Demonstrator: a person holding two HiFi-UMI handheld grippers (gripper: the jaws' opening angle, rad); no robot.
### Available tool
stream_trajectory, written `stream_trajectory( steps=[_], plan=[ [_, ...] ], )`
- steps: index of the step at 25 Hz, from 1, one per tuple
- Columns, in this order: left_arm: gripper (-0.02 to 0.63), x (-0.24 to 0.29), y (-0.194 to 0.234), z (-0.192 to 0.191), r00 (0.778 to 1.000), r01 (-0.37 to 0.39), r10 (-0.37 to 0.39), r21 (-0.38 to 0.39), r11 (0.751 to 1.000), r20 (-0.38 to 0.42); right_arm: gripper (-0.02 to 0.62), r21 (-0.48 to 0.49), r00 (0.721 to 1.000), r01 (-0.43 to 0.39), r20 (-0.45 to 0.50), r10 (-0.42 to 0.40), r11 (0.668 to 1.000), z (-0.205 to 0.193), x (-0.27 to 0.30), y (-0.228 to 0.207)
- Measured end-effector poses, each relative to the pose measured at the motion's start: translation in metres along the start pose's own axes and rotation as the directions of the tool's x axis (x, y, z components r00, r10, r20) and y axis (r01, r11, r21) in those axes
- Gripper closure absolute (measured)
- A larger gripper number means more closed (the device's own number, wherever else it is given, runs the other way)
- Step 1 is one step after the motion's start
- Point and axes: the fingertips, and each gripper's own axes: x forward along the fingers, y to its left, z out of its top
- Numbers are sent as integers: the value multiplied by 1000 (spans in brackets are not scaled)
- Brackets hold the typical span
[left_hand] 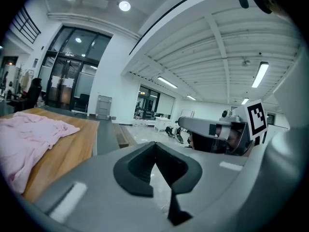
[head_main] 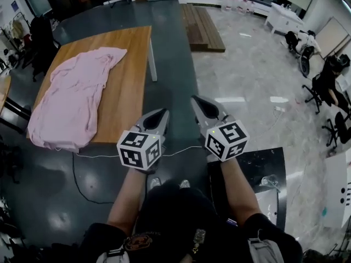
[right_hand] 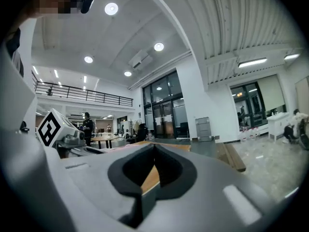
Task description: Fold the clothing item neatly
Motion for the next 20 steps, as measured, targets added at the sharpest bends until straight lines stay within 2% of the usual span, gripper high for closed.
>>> stream_trajectory(
  steps=[4, 8, 12, 20],
  plan=[
    [598, -36, 27, -6, 994, -111, 111, -30, 993, 10, 592, 4, 994, -111, -17, 111, 994, -6, 25, 37],
    [598, -80, 64, -11, 974, -224, 226, -66, 972, 26, 592, 5, 975, -219, -34, 219, 976, -12, 53, 84],
    [598, -129, 103, -21, 939, -336, 341, -110, 936, 34, 592, 4, 943, -328, -59, 327, 945, -22, 83, 135],
    [598, -235, 179, -45, 863, -489, 505, -201, 849, 34, 592, -3, 867, -489, -116, 485, 872, -43, 140, 252]
  ],
)
